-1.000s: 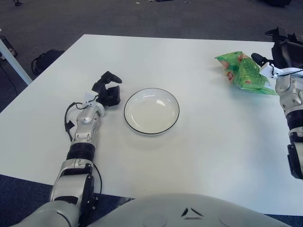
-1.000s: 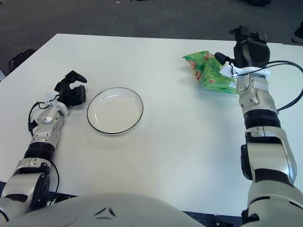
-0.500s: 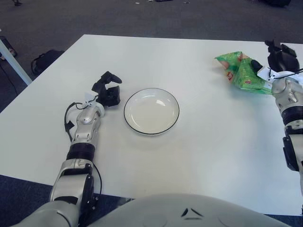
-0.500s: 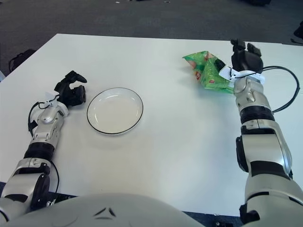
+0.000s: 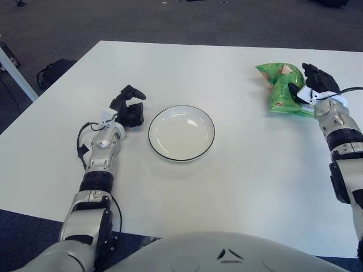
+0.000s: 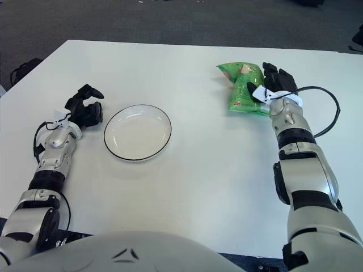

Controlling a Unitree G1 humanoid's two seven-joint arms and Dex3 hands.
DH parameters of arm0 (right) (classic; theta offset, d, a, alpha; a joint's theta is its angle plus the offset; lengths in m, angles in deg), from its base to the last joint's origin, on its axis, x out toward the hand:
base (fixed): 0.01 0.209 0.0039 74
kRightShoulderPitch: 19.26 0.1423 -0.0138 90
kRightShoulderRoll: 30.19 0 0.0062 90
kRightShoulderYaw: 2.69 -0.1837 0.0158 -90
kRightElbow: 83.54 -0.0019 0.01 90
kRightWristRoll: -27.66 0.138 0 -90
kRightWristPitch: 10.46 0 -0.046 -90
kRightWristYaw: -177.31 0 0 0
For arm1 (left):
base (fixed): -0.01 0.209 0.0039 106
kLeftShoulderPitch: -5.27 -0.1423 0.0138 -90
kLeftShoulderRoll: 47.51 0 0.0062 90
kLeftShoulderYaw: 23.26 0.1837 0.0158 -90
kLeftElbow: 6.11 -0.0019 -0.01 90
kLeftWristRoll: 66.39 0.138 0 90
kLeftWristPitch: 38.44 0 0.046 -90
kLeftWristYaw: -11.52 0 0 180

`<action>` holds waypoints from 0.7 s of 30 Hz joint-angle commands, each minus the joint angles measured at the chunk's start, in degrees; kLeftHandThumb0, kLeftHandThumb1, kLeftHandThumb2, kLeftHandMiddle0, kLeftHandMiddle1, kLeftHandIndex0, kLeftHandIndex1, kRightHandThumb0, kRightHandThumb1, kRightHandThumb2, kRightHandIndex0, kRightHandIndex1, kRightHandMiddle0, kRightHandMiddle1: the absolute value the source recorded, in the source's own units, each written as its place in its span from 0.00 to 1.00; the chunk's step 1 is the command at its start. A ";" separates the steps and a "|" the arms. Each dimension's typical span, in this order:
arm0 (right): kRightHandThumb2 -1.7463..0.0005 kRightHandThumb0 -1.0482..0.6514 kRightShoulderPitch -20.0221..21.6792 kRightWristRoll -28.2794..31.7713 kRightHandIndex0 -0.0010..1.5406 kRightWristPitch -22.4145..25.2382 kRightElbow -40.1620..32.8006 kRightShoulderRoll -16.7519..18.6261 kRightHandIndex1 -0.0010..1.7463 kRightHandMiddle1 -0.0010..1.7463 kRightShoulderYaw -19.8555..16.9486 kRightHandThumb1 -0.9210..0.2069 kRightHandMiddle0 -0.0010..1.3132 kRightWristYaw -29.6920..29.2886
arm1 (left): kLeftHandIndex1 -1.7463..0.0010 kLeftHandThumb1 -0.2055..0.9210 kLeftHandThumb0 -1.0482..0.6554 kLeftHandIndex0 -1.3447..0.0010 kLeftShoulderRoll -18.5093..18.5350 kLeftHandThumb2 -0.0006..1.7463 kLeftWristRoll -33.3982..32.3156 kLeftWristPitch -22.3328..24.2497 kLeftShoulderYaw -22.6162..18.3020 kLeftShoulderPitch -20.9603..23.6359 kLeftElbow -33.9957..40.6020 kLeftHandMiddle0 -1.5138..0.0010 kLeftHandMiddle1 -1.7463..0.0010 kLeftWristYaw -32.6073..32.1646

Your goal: Put the snack into the plate.

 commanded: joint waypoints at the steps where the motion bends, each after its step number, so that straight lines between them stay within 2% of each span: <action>1: 0.40 0.00 2.42 1.16 0.00 -1.09 0.92 0.90 0.00 0.10 0.37 0.00 0.00 0.46 | 0.00 0.61 0.36 0.64 -0.37 0.64 1.35 2.03 0.48 -3.68 -2.62 0.23 0.00 -0.21; 6: 0.41 0.00 2.97 2.00 0.00 -2.60 1.54 1.42 0.00 0.12 0.65 0.00 0.00 0.62 | 0.00 0.61 0.36 0.64 -0.33 0.64 1.56 2.15 0.62 -3.74 -2.44 0.23 0.00 -0.32; 15: 0.40 0.00 3.05 2.68 0.00 -4.40 1.29 1.65 0.00 0.08 1.64 0.00 0.00 1.75 | 0.00 0.62 0.37 0.65 -0.52 0.63 1.45 2.19 0.79 -4.07 -1.81 0.24 0.00 -0.18; 21: 0.42 0.00 0.67 3.12 0.00 -6.24 -1.31 1.89 0.00 0.08 2.34 0.00 0.00 3.45 | 0.00 0.62 0.37 0.65 -0.91 0.63 1.58 1.89 0.83 -4.38 -1.31 0.23 0.00 -0.75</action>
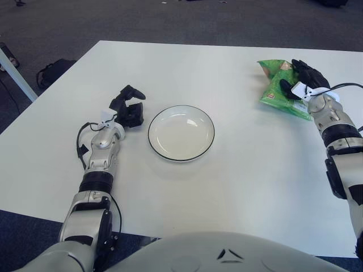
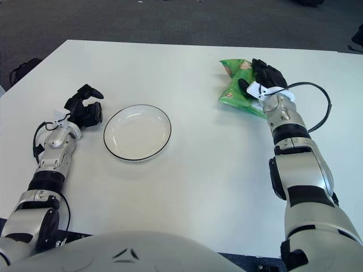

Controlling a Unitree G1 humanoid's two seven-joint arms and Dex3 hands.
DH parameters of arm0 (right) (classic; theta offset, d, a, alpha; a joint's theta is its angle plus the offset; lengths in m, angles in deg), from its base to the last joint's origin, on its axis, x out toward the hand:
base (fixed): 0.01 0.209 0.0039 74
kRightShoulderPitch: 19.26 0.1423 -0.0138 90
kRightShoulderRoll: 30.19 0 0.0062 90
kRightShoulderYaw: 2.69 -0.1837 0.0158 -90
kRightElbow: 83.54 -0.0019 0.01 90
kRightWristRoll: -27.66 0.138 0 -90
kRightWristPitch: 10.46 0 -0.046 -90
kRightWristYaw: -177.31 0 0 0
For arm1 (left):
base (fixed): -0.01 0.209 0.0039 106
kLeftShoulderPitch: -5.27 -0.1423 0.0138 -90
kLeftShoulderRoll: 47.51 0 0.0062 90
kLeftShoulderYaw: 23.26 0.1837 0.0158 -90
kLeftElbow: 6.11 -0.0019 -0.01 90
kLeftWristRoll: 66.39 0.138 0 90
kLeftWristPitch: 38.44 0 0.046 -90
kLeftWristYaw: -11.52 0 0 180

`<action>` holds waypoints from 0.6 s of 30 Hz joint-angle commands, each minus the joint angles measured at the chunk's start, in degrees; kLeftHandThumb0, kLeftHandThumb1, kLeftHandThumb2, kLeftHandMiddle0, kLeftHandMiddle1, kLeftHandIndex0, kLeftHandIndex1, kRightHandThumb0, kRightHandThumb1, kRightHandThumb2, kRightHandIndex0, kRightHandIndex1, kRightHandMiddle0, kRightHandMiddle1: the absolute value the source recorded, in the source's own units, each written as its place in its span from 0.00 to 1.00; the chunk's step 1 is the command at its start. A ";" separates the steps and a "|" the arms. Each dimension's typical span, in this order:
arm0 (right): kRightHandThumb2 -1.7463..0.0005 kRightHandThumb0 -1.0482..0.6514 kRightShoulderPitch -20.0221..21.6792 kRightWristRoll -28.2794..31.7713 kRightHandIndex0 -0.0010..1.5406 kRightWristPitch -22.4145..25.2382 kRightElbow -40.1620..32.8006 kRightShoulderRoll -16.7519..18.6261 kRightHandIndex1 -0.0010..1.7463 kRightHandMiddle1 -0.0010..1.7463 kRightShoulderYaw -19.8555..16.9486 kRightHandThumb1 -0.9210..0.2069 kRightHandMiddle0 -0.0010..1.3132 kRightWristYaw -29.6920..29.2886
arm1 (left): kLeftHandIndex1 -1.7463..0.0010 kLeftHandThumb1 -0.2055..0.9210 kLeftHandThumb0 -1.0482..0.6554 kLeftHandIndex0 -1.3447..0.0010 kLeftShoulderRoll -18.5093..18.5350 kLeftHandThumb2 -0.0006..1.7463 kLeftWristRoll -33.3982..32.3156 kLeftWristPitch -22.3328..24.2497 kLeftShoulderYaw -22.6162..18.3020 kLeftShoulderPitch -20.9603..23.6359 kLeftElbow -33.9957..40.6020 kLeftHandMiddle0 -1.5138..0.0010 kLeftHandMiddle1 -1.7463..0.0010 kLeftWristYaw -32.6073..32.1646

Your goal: Put the snack into the plate.

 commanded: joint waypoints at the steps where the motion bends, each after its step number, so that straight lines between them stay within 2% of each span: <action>1: 0.42 0.00 -2.17 0.66 0.00 -1.91 -3.30 0.09 0.00 0.08 0.73 0.00 0.00 1.56 | 0.00 0.62 0.37 0.65 -0.99 0.63 1.53 1.74 0.73 -3.80 -1.89 0.23 0.00 -0.64; 6: 0.45 0.00 -10.14 0.76 0.00 -4.08 -16.35 -3.82 0.00 0.11 1.32 0.00 0.00 7.74 | 0.00 0.61 0.36 0.64 -1.14 0.63 1.44 1.40 0.82 -3.98 -1.68 0.22 0.00 -0.59; 9: 0.47 0.00 -13.01 0.80 0.00 -4.34 -21.28 -5.52 0.00 0.13 0.99 0.00 0.00 10.46 | 0.00 0.61 0.36 0.64 -1.10 0.64 1.54 1.26 0.89 -4.00 -1.70 0.22 0.00 -0.57; 11: 0.47 0.00 -14.24 0.81 0.00 -4.50 -23.18 -6.27 0.00 0.14 0.63 0.00 0.00 11.70 | 0.00 0.61 0.36 0.64 -1.07 0.64 1.62 1.23 0.94 -4.02 -1.65 0.22 0.00 -0.62; 18: 0.48 0.02 -15.67 -0.56 0.00 -12.12 -23.83 -11.38 0.00 0.11 2.29 0.00 0.00 17.66 | 0.00 0.61 0.36 0.64 -0.97 0.64 2.03 1.24 1.20 -4.01 -1.52 0.22 0.00 -0.82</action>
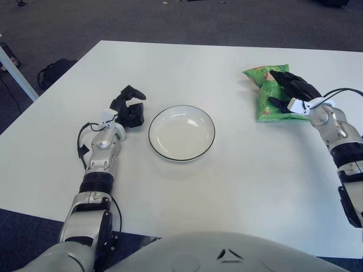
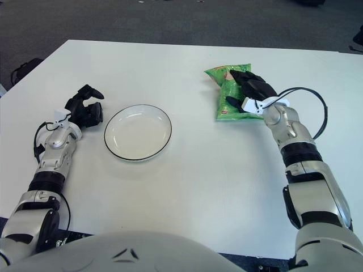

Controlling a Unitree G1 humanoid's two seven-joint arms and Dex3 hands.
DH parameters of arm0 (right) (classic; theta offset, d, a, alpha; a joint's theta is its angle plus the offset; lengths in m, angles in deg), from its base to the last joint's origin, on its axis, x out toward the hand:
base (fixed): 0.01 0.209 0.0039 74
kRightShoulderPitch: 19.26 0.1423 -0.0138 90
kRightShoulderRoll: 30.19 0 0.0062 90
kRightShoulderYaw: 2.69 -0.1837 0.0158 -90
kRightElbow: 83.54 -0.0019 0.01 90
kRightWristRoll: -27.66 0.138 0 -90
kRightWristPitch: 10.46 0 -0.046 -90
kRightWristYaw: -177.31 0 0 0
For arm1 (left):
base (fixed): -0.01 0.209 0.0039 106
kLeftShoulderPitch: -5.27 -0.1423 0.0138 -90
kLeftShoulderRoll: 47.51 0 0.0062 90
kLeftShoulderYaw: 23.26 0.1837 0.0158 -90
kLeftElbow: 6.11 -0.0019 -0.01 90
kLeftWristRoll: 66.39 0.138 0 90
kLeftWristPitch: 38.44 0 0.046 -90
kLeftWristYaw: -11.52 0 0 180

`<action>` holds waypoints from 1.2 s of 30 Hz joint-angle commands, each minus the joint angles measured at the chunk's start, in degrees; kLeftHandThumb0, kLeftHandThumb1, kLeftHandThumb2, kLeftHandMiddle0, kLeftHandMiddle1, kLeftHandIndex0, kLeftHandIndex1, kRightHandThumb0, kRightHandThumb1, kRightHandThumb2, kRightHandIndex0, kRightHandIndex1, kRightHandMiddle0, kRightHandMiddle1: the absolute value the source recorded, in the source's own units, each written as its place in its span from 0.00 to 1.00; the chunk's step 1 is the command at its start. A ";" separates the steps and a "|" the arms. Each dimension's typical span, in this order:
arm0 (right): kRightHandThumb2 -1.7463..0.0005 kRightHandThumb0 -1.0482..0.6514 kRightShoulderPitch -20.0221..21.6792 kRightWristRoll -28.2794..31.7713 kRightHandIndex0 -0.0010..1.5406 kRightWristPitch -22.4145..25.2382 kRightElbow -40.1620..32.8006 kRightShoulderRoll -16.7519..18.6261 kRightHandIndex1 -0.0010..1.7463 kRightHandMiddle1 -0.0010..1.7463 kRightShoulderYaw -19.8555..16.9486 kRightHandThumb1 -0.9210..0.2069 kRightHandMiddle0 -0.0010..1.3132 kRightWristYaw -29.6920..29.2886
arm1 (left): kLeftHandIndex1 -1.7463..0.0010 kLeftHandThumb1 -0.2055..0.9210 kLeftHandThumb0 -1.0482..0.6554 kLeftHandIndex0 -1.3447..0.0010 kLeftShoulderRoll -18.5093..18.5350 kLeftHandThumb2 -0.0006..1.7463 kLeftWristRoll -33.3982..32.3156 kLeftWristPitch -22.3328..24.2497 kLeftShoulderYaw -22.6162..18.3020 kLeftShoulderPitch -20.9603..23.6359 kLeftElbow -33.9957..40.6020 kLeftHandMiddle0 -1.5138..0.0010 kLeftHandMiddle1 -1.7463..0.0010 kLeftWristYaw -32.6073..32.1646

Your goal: Put the snack into the plate.

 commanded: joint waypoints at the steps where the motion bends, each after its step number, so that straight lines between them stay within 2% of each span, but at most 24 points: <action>1: 0.48 0.03 -1.03 -0.58 0.00 -3.74 -0.50 -3.57 0.00 0.11 0.97 0.00 0.00 3.37 | 0.00 0.61 0.36 0.64 -0.81 0.64 1.71 1.42 0.84 -3.41 -2.18 0.22 0.00 -0.50; 5: 0.49 0.04 -1.63 0.38 0.00 -6.84 -0.80 -5.24 0.00 0.12 0.90 0.00 0.00 6.21 | 0.00 0.61 0.36 0.64 -0.79 0.63 1.82 1.47 0.88 -3.33 -2.19 0.22 0.00 -0.57; 9: 0.49 0.05 -5.11 3.79 0.01 -9.18 -5.43 -8.49 0.00 0.14 -0.59 0.00 0.00 11.70 | 0.00 0.62 0.36 0.64 -0.70 0.63 1.83 1.51 0.93 -3.35 -2.23 0.23 0.00 -0.48; 11: 0.48 0.07 -7.72 5.69 0.02 -8.85 -9.40 -10.19 0.01 0.15 -1.70 0.00 0.00 14.46 | 0.00 0.62 0.37 0.65 -0.68 0.63 1.83 1.46 0.94 -3.36 -2.26 0.23 0.00 -0.36; 15: 0.47 0.08 -7.48 6.75 0.06 -8.35 -9.93 -10.92 0.03 0.17 -1.09 0.00 0.00 19.58 | 0.00 0.62 0.37 0.65 -0.67 0.63 1.77 1.25 0.95 -3.35 -2.37 0.23 0.00 -0.05; 19: 0.47 0.08 -8.78 8.74 0.11 -7.51 -11.82 -11.77 0.05 0.19 -1.96 0.00 0.00 23.19 | 0.00 0.63 0.37 0.65 -0.57 0.62 1.62 1.33 0.87 -3.33 -2.36 0.24 0.00 0.16; 24: 0.47 0.12 -12.11 15.31 0.20 -4.00 -17.26 -13.79 0.10 0.30 -4.26 0.00 0.00 31.34 | 0.00 0.63 0.37 0.65 -0.65 0.62 1.38 1.83 0.80 -3.38 -2.16 0.24 0.00 0.28; 29: 0.51 0.17 -14.53 19.77 0.20 -0.93 -21.43 -14.42 0.24 0.41 -6.33 0.00 0.00 35.75 | 0.00 0.63 0.37 0.65 -0.66 0.62 1.37 2.16 0.78 -3.42 -2.01 0.24 0.00 0.26; 33: 0.53 0.19 -16.41 21.09 0.21 0.34 -23.77 -14.35 0.36 0.49 -8.16 0.00 0.00 36.13 | 0.00 0.64 0.37 0.66 -0.71 0.61 1.26 2.22 0.75 -3.38 -2.07 0.24 0.00 0.36; 36: 0.54 0.21 -17.84 20.52 0.22 -0.71 -24.34 -14.31 0.41 0.54 -9.39 0.00 0.00 34.80 | 0.00 0.64 0.37 0.66 -0.75 0.61 1.34 2.11 0.80 -3.33 -2.15 0.24 0.00 0.32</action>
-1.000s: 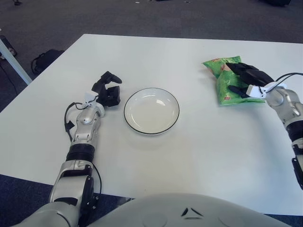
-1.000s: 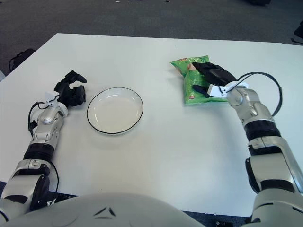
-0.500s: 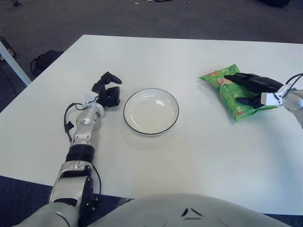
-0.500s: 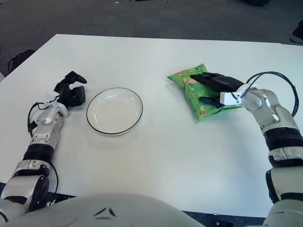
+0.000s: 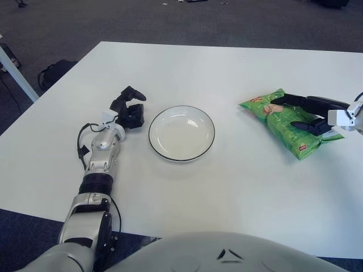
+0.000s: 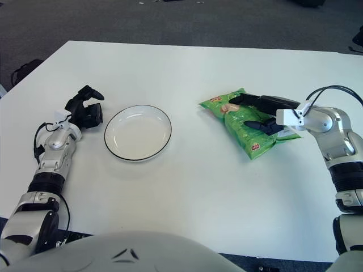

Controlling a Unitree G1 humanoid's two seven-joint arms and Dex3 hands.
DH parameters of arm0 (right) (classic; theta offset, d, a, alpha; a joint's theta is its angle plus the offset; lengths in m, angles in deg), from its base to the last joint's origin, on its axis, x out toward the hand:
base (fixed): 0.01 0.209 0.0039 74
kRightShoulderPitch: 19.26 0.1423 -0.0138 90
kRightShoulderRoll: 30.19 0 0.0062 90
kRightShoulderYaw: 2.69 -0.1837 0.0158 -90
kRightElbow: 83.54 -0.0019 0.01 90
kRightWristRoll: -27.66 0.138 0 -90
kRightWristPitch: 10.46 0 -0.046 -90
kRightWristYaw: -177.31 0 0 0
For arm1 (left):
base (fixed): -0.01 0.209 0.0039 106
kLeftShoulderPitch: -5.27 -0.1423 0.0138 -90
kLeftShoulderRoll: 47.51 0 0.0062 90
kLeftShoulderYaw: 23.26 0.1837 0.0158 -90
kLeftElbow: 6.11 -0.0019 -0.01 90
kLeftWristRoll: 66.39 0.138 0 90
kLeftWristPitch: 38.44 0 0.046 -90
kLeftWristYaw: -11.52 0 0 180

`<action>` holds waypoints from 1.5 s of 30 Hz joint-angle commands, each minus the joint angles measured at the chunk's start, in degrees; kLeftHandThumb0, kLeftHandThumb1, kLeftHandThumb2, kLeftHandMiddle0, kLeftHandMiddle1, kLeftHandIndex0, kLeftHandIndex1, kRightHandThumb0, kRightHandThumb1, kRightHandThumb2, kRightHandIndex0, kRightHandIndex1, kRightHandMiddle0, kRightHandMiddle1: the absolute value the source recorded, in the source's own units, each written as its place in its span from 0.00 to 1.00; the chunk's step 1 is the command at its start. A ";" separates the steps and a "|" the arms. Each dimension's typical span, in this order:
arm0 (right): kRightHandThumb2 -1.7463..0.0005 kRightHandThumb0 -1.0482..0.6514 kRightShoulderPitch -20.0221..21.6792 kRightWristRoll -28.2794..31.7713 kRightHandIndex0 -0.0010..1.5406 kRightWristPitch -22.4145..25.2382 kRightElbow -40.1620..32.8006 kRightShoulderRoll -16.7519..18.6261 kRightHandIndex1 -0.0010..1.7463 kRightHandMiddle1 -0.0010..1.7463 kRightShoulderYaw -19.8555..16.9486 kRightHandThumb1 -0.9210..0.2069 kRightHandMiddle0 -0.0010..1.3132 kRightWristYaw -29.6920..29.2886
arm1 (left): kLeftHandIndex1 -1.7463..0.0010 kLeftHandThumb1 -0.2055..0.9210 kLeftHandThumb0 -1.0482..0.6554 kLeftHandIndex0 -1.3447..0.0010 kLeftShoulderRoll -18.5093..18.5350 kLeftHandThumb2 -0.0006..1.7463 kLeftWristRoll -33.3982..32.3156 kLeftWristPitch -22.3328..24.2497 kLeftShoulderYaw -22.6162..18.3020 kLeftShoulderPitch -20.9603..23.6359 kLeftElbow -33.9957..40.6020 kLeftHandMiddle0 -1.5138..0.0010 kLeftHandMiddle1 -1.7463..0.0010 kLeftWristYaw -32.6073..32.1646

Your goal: Put the snack into the plate.

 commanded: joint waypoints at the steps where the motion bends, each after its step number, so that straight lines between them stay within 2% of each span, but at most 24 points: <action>1: 0.55 0.21 -2.75 -0.18 0.23 -0.39 -0.84 -0.21 0.44 0.56 -0.86 0.00 0.00 -0.07 | 0.00 0.64 0.37 0.66 -0.86 0.61 0.76 1.88 0.60 -3.31 -2.45 0.24 0.00 0.44; 7: 0.58 0.22 -3.53 -1.55 0.26 -1.80 -1.06 -0.98 0.49 0.62 -2.21 0.00 0.00 -1.34 | 0.00 0.63 0.37 0.65 -0.90 0.62 0.99 1.84 0.83 -3.23 -2.64 0.24 0.00 0.42; 14: 0.63 0.22 -3.05 -3.16 0.24 -3.08 -1.44 -1.18 0.52 0.66 -3.50 0.02 0.00 -3.64 | 0.00 0.63 0.37 0.65 -1.09 0.62 0.69 2.06 0.74 -3.01 -2.94 0.24 0.00 0.51; 19: 0.65 0.23 -3.27 -5.15 0.19 -4.77 -1.51 0.13 0.49 0.67 -5.39 0.05 0.00 -9.35 | 0.00 0.63 0.37 0.65 -1.21 0.62 0.84 1.60 0.76 -2.90 -3.37 0.24 0.00 0.37; 23: 0.62 0.25 -4.16 -7.77 0.16 -4.68 -2.06 3.03 0.46 0.67 -7.68 0.10 0.00 -17.57 | 0.00 0.63 0.37 0.65 -1.30 0.62 0.83 1.33 0.79 -2.75 -3.78 0.24 0.00 0.53; 27: 0.60 0.27 -5.10 -12.33 0.15 -3.37 -3.42 6.55 0.46 0.68 -9.55 0.14 0.00 -27.70 | 0.00 0.64 0.37 0.66 -1.47 0.62 0.72 0.99 0.69 -2.47 -4.39 0.24 0.00 0.57; 32: 0.58 0.27 -5.97 -18.40 0.13 -0.53 -6.88 9.20 0.46 0.67 -10.34 0.14 0.00 -35.94 | 0.00 0.63 0.37 0.65 -1.68 0.62 0.84 0.45 0.66 -1.97 -5.30 0.24 0.00 0.38; 36: 0.58 0.27 -7.24 -21.47 0.12 2.03 -10.92 10.66 0.47 0.66 -10.68 0.12 0.00 -39.09 | 0.00 0.63 0.37 0.65 -1.87 0.62 0.93 -0.04 0.65 -1.54 -6.24 0.24 0.00 0.28; 45: 0.63 0.25 -7.90 -24.55 0.09 6.17 -13.46 12.34 0.47 0.63 -10.65 0.02 0.00 -42.69 | 0.00 0.63 0.37 0.65 -2.24 0.62 1.54 -1.29 0.76 -0.31 -8.82 0.24 0.00 -0.39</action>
